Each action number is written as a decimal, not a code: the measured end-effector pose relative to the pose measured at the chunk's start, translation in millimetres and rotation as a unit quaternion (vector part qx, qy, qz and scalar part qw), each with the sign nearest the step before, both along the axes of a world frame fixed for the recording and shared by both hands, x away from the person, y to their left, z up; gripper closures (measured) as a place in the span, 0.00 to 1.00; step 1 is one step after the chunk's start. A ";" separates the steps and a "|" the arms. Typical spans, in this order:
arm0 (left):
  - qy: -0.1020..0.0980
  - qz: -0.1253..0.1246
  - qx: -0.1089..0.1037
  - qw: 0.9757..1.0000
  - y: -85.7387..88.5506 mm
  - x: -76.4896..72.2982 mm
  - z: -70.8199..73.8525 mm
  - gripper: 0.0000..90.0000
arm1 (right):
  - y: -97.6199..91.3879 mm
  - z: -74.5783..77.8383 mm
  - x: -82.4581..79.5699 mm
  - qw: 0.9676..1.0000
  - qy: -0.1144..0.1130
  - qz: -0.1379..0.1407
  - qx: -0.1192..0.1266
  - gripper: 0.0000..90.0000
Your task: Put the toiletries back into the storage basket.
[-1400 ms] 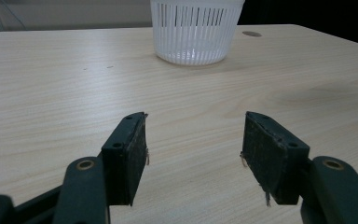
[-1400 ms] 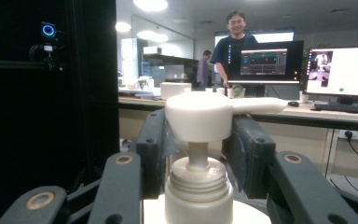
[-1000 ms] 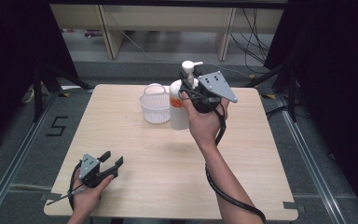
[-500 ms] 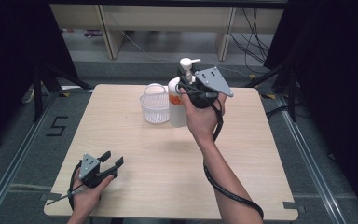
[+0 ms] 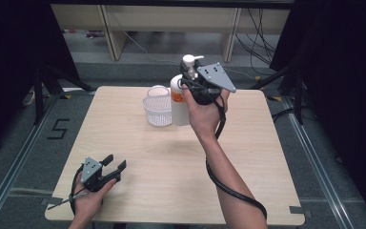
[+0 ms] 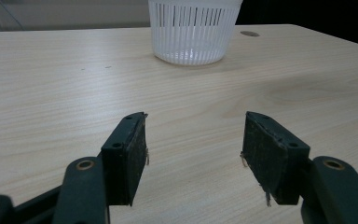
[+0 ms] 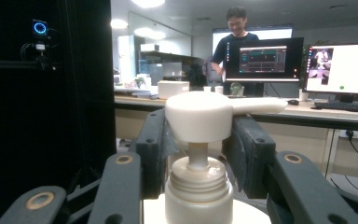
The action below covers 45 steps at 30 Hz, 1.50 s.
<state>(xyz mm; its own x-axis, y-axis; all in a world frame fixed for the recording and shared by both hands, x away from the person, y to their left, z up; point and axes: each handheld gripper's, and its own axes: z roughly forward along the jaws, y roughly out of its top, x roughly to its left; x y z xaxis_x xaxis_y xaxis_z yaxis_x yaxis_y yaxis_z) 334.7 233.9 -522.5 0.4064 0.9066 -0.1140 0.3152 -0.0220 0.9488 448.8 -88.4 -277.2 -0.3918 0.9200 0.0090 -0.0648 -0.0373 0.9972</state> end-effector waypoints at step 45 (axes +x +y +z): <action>0.002 0.001 -0.004 1.000 0.9 0.5 -0.1 0.43 | 18.6 9.9 29.1 1.000 0.003 -0.002 0.007 0.67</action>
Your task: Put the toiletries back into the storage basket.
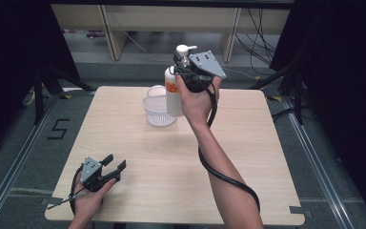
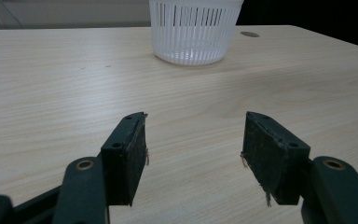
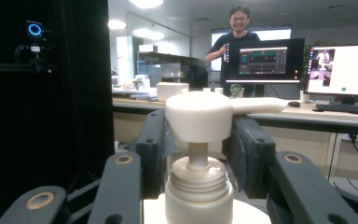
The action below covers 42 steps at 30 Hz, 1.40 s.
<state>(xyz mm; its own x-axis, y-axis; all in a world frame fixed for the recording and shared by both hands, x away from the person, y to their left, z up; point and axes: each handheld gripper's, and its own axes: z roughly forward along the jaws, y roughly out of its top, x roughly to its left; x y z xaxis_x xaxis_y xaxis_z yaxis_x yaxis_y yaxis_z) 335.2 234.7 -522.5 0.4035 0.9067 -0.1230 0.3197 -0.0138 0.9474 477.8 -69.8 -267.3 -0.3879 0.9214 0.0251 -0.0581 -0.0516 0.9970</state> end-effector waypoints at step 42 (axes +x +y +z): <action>0.002 -0.001 -0.004 1.000 1.0 0.5 0.0 0.43 | 14.0 1.8 26.7 1.000 0.008 0.003 0.005 0.67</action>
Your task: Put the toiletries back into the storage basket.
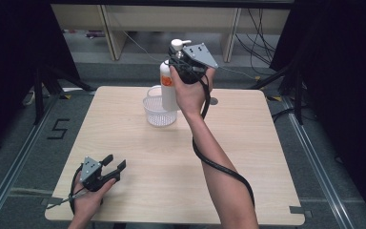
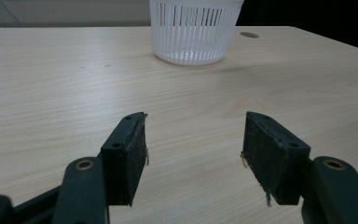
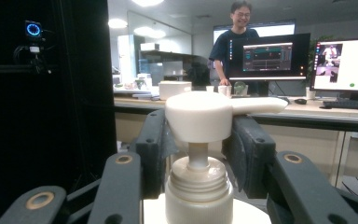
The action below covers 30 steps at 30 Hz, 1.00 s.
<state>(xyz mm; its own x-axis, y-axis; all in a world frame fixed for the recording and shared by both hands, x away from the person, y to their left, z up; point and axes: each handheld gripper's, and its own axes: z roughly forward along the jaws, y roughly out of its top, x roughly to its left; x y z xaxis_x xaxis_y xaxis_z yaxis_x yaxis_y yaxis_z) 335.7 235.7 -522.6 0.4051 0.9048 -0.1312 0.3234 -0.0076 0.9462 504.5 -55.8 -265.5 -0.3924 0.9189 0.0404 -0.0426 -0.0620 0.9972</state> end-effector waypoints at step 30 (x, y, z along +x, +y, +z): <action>-0.006 -0.004 -0.005 1.000 -0.1 0.7 -0.8 0.43 | 11.4 2.1 16.2 1.000 0.004 0.008 -0.004 0.67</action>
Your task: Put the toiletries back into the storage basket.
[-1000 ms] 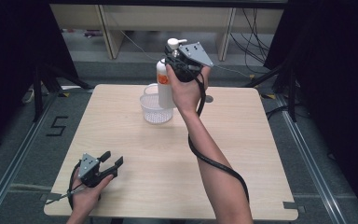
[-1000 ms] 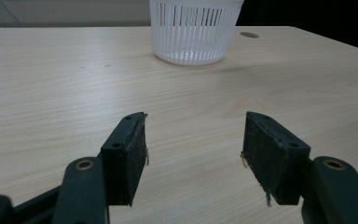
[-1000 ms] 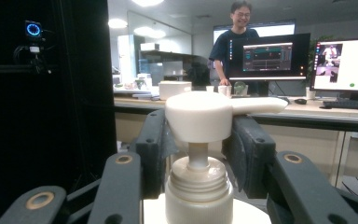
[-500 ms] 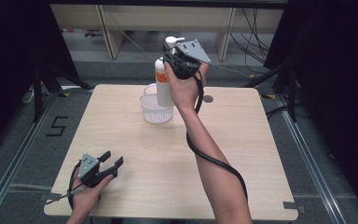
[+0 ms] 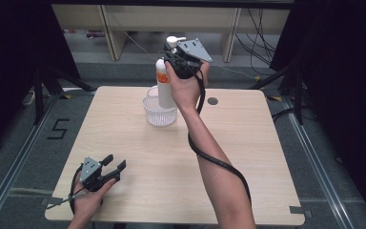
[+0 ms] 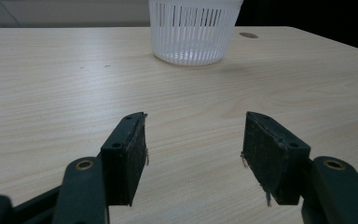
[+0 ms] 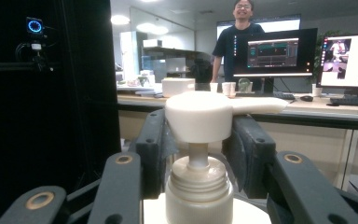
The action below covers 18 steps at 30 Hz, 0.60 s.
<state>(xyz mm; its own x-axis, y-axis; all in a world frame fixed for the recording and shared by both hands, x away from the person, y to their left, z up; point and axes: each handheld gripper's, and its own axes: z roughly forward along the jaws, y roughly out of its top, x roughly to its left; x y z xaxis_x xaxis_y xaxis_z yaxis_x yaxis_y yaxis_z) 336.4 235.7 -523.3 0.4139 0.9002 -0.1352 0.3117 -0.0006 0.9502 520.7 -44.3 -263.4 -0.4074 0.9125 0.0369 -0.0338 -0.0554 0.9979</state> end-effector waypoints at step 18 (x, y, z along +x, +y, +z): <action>0.000 -0.001 0.000 1.000 0.2 0.0 0.0 0.43 | 10.8 -3.5 7.6 1.000 0.010 0.008 -0.001 0.67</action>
<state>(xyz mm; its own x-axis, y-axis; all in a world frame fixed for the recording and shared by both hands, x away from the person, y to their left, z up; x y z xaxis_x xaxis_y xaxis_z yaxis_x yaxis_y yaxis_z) 336.4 235.9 -523.3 0.4156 0.8994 -0.1353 0.3118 -0.0012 0.9502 528.3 -33.6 -266.9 -0.4210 0.9061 0.0424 -0.0132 -0.0529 0.9985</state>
